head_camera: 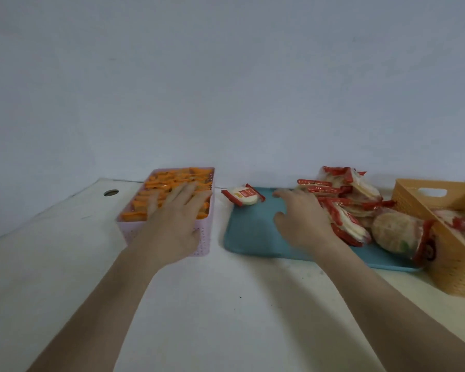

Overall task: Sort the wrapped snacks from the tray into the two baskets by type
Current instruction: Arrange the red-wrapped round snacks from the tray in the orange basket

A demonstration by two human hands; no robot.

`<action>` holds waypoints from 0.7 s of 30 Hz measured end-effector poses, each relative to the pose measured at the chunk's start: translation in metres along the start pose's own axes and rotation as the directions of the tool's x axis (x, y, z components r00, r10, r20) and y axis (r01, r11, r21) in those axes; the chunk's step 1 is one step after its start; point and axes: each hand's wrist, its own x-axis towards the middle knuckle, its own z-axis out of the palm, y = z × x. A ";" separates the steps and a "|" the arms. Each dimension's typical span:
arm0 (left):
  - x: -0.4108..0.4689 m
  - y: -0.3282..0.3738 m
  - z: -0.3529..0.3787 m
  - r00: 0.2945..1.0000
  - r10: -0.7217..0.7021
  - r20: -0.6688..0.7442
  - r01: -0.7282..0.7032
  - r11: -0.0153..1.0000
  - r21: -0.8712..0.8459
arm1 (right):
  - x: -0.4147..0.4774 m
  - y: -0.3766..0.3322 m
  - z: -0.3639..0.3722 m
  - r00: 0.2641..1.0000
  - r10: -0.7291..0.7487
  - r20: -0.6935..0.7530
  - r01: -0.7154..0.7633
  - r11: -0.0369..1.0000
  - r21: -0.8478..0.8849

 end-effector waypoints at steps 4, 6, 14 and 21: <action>0.023 0.059 0.012 0.974 0.215 -0.071 -0.226 0.921 -0.317 | -0.005 0.042 -0.034 0.970 0.158 -0.185 -0.173 0.983 -0.063; 0.038 0.093 0.022 0.965 0.259 0.045 -0.221 0.891 -0.396 | -0.008 0.070 -0.043 0.948 0.300 -0.108 -0.312 0.944 -0.108; 0.080 0.182 0.060 0.912 0.229 0.340 0.246 0.355 -0.902 | -0.008 0.123 -0.029 0.818 0.535 0.209 -0.565 0.817 0.119; 0.086 0.208 0.064 0.911 0.010 0.413 0.411 0.076 -0.908 | -0.007 0.122 -0.027 0.855 0.399 0.333 -0.502 0.470 0.726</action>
